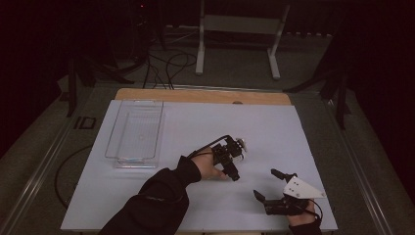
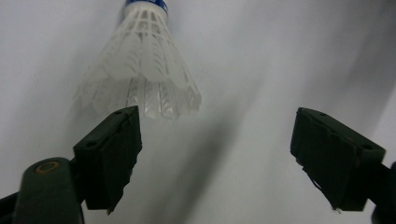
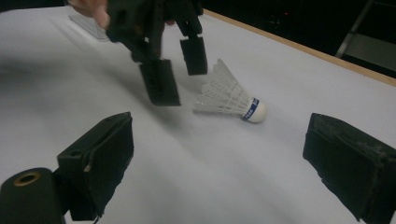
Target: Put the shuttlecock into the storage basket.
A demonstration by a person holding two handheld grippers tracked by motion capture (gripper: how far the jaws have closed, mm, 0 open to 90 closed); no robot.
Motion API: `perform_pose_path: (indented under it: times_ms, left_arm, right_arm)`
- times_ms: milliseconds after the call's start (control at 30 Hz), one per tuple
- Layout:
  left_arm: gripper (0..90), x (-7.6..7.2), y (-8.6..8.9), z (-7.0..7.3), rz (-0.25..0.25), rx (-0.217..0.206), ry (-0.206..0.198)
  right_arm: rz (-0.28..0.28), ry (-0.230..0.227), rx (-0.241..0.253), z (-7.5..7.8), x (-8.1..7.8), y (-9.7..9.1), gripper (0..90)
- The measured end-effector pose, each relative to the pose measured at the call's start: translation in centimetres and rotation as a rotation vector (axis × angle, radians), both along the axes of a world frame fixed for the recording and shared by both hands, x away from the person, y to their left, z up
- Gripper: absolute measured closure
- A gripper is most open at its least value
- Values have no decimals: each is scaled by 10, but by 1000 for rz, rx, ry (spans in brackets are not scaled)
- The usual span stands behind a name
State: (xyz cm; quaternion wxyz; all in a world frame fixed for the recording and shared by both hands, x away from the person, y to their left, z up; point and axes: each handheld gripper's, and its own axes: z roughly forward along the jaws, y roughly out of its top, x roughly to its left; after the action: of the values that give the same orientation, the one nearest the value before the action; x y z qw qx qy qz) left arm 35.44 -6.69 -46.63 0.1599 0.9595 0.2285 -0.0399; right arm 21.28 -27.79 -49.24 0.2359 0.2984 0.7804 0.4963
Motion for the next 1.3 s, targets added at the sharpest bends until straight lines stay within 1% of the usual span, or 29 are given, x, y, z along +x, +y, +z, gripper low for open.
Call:
perform_pose_path:
  times_ms: [67, 100, 167, 233, 267, 300, 367, 433, 467, 533, 567, 600, 633, 667, 700, 733, 767, 800, 833, 867, 900, 933, 967, 1100, 1167, 1233, 1300]
  left_arm:
    - [209, 2, -1, -3, 10, -1, 13]
    - [240, 3, -2, -5, 11, -2, 13]
    - [280, 5, -3, -8, 23, -10, 31]
    - [337, 6, -4, -13, 18, -10, 35]
    - [344, 6, -5, -15, 12, -3, 35]
    - [369, 5, -6, -17, 0, 7, 22]
    - [373, 6, -7, -21, -2, 20, 6]
    - [404, 8, -8, -24, 5, -1, 11]
    - [405, 9, -8, -25, 6, 0, 6]
    - [444, 10, -9, -26, 4, -4, -7]
    - [447, 10, -10, -27, 15, -10, -6]
    - [485, 11, -11, -27, 12, -7, -8]
    - [504, 11, -12, -28, 6, -6, -14]
    - [507, 11, -12, -28, 15, -11, -11]
    - [553, 12, -13, -28, 10, -15, -2]
    - [568, 13, -13, -29, 4, -16, 3]
    - [578, 14, -13, -29, 3, -12, 1]
    - [620, 15, -13, -30, 11, -11, -1]
    - [626, 16, -13, -30, 10, -11, -3]
    - [640, 16, -13, -30, 10, -12, -6]
    - [675, 16, -14, -30, 16, -15, -12]
    - [684, 16, -14, -29, 18, -13, -14]
    - [731, 17, -14, -28, 21, -15, -18]
    - [861, 20, -12, -23, 45, -34, -46]
    - [889, 21, -11, -20, 43, -34, -71]
    - [897, 21, -9, -17, 51, -38, -77]
    - [900, 21, -7, -13, 45, -39, -90]
  right_arm:
    - [0, -3, -2, 0, 0, 0, 87]
    - [0, -4, -2, 0, 0, 0, 87]
    - [1, -5, -3, 0, 0, 0, 87]
    - [1, -2, -2, 0, 0, 0, 87]
    - [1, -2, -2, 0, 0, 0, 87]
    - [0, -1, -3, 0, 0, 0, 87]
    - [2, -1, -3, 0, 0, 0, 87]
    - [2, -3, -5, 1, 0, 0, 87]
    - [3, -4, -5, 1, 0, 0, 87]
    - [2, 0, -5, 0, 0, 0, 87]
    - [3, 1, -5, 0, 0, 0, 87]
    - [5, 2, -5, 0, 0, 0, 87]
    - [4, 2, -7, 0, 0, 0, 88]
    - [4, 2, -8, 0, 0, 0, 88]
    - [4, 3, -7, 0, 0, 0, 88]
    - [5, 2, -7, 0, 0, 0, 88]
    - [5, 1, -6, 0, 0, 0, 88]
    - [6, 2, -6, 0, 0, 0, 88]
    - [6, 3, -6, 0, 0, 0, 88]
    - [5, 3, -7, 0, 0, 0, 88]
    - [5, 3, -7, 0, 0, 0, 88]
    - [6, 3, -6, 0, 0, 0, 88]
    - [5, 3, -6, 0, 0, 0, 88]
    - [5, 4, -8, 0, 0, 0, 88]
    - [5, 5, -8, 0, 0, 0, 88]
    - [5, 5, -8, 0, 0, 0, 88]
    - [5, 5, -7, 0, 0, 0, 89]
